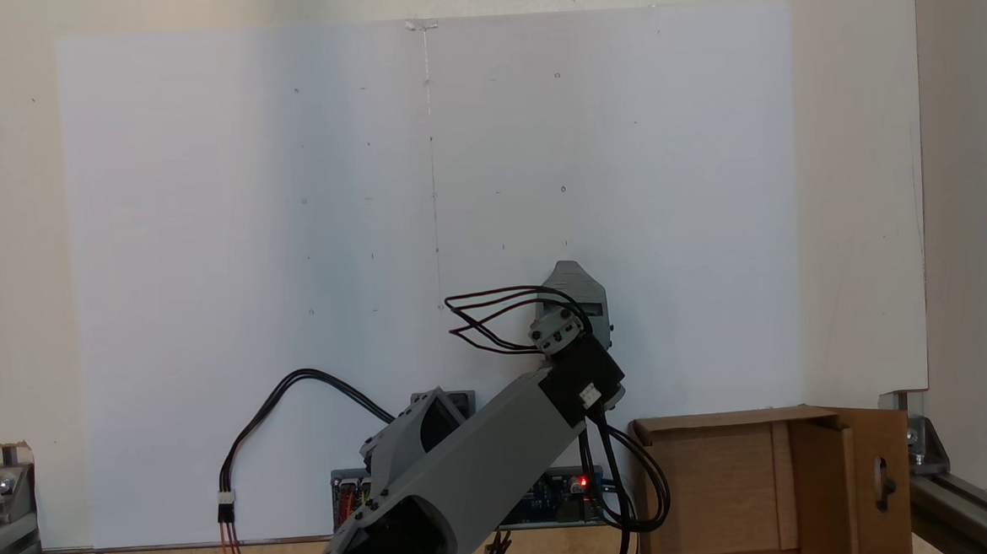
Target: Grasp a green dice and put it in the bin.
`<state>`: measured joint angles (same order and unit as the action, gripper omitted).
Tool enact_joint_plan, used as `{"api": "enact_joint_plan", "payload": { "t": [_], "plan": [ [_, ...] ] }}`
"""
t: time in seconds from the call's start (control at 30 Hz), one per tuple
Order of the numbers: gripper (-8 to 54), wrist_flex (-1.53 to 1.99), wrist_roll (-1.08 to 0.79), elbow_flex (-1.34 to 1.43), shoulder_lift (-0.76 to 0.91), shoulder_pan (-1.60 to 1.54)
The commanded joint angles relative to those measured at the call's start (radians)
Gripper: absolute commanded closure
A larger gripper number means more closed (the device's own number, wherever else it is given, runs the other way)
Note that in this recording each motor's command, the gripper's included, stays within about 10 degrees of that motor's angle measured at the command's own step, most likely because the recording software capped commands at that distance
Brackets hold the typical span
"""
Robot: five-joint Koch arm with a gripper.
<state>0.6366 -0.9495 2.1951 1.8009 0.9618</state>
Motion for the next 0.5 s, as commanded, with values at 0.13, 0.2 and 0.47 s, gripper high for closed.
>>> {"api": "enact_joint_plan", "payload": {
  "t": [0.13, 0.2, 0.47],
  "plan": [
    [0.1, -0.003, -0.071, -0.015, 0.026, -0.006],
    [0.1, -0.005, -0.071, -0.015, 0.021, -0.011],
    [1.7, -0.028, -0.058, -0.017, -0.014, -0.046]
  ]
}}
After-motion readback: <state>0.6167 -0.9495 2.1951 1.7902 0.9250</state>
